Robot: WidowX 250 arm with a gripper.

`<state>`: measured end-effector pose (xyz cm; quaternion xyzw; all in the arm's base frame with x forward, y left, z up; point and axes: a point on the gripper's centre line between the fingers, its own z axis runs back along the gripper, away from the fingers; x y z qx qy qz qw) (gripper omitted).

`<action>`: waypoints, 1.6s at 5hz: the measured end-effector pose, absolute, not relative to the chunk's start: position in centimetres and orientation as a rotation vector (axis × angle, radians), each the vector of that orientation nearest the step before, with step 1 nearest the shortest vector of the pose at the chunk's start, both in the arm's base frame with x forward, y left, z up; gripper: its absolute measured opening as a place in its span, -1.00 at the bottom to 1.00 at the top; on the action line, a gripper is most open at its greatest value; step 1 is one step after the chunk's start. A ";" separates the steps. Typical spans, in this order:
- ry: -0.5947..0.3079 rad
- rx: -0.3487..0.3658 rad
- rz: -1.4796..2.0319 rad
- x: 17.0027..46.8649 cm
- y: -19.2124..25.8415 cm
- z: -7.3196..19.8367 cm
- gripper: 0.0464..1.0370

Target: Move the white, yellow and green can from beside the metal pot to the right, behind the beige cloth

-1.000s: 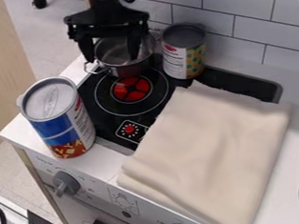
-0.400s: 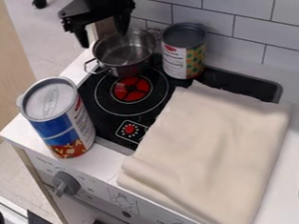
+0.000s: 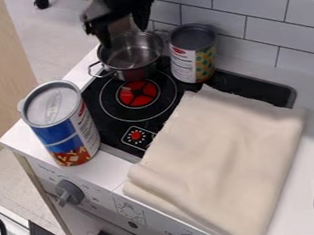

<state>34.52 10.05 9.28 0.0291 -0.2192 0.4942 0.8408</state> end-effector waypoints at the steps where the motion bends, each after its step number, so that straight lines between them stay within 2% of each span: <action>1: -0.448 0.065 1.054 34.9 9.0 8.8 0.92; 3: -0.447 0.099 1.109 36.8 6.9 9.0 0.92; 4: -0.443 0.078 1.130 37.2 6.3 9.0 0.92; 5: -0.480 0.096 1.115 37.6 5.8 8.5 0.92; 7: -0.433 0.111 1.134 37.6 4.7 7.0 0.92; 8: -0.404 0.116 1.152 37.4 4.0 7.2 0.92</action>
